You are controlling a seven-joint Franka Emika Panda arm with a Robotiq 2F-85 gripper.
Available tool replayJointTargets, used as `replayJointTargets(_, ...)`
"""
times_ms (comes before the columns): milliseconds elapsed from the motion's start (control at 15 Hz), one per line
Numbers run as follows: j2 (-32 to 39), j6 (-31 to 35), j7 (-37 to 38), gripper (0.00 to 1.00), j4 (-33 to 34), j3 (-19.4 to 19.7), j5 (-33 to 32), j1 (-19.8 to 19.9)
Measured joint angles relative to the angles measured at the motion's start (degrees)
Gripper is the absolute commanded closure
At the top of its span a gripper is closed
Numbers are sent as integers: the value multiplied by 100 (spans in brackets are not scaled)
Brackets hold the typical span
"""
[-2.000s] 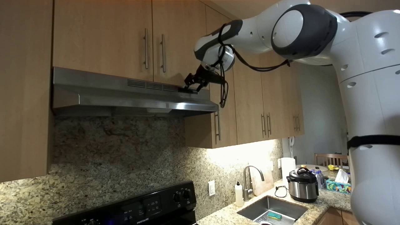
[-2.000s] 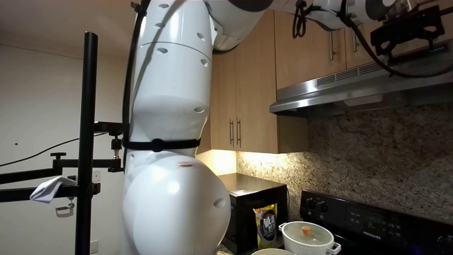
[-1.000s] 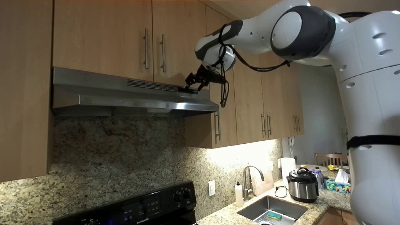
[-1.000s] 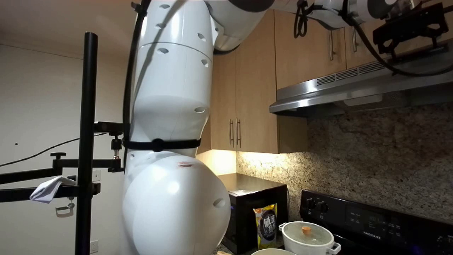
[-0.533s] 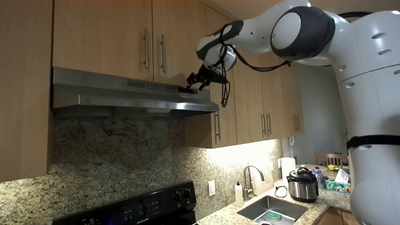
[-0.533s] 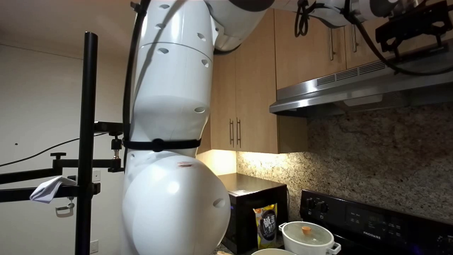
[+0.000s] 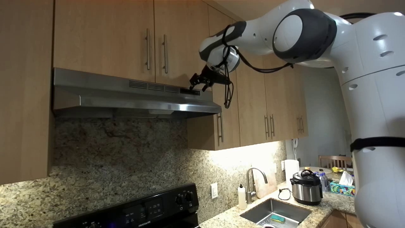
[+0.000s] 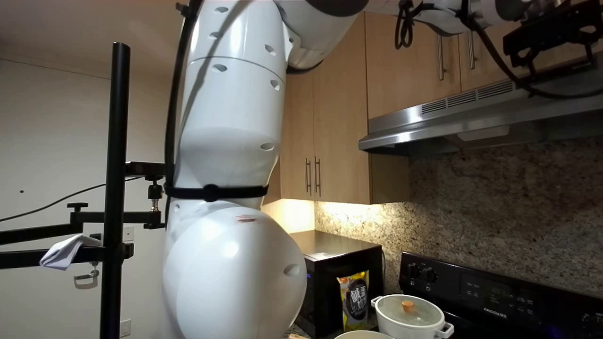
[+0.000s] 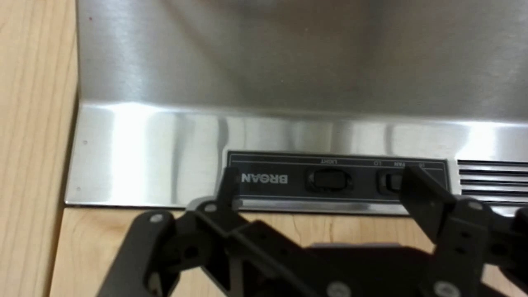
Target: Turn on the light on top of the stove
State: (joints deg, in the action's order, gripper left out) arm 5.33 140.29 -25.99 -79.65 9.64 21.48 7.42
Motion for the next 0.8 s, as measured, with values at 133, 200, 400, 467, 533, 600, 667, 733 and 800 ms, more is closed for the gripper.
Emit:
replayJointTargets(133,41,0,5,0,45,16,0,0)
replayJointTargets(200,66,0,13,0,73,24,0,0)
replayJointTargets(400,120,0,29,0,127,46,0,0)
replayJointTargets(467,128,0,29,0,136,49,0,0)
replayJointTargets(533,131,0,29,0,140,50,0,0)
replayJointTargets(600,133,1,29,0,142,50,0,0)
replayJointTargets(667,133,1,29,0,143,50,0,0)
replayJointTargets(733,133,1,29,0,144,50,0,0)
replayJointTargets(800,134,1,29,0,144,50,0,0)
